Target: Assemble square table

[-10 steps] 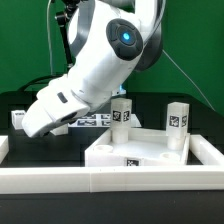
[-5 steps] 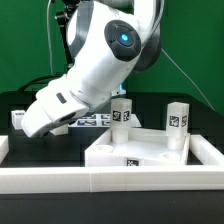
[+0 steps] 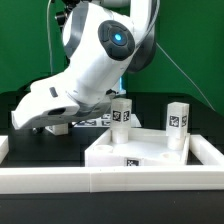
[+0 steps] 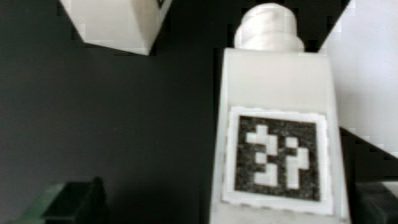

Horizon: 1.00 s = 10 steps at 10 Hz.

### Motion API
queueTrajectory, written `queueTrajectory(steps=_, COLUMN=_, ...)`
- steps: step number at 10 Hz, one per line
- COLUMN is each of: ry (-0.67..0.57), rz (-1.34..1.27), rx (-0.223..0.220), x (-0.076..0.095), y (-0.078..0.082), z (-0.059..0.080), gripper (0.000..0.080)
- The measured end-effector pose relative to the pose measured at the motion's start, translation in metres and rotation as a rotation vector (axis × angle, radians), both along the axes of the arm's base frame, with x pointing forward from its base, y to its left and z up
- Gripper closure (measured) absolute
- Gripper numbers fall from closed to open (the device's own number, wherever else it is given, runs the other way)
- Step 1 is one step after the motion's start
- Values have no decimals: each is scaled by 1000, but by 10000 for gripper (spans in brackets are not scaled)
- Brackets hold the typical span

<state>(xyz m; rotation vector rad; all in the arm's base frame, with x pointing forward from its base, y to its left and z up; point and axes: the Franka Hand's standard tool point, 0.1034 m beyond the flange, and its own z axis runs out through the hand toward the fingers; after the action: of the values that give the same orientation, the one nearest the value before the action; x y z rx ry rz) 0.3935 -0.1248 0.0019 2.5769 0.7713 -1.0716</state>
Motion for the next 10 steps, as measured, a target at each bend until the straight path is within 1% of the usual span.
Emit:
queueTrajectory(steps=2, ry=-1, rz=-8, rx=-1, x=2, y=0, z=1, gripper=151)
queueTrajectory(steps=3, ry=1, rz=-26, rx=-1, x=3, y=3, z=2, gripper=151)
queueTrajectory(steps=5, ry=14, rz=-46, rx=-2, x=1, y=8, z=3, gripper=151)
queueTrajectory(steps=7, ry=41, rz=-52, rx=-9, x=-4, y=9, z=4, gripper=151)
queueTrajectory(steps=8, ry=40, rz=-56, rx=-7, x=-3, y=9, z=3, gripper=151)
queueTrajectory(steps=9, ry=64, rz=-62, rx=-21, x=-5, y=9, z=6, gripper=151)
queueTrajectory(steps=10, ry=149, rz=-73, rx=-60, x=-10, y=10, z=7, gripper=151)
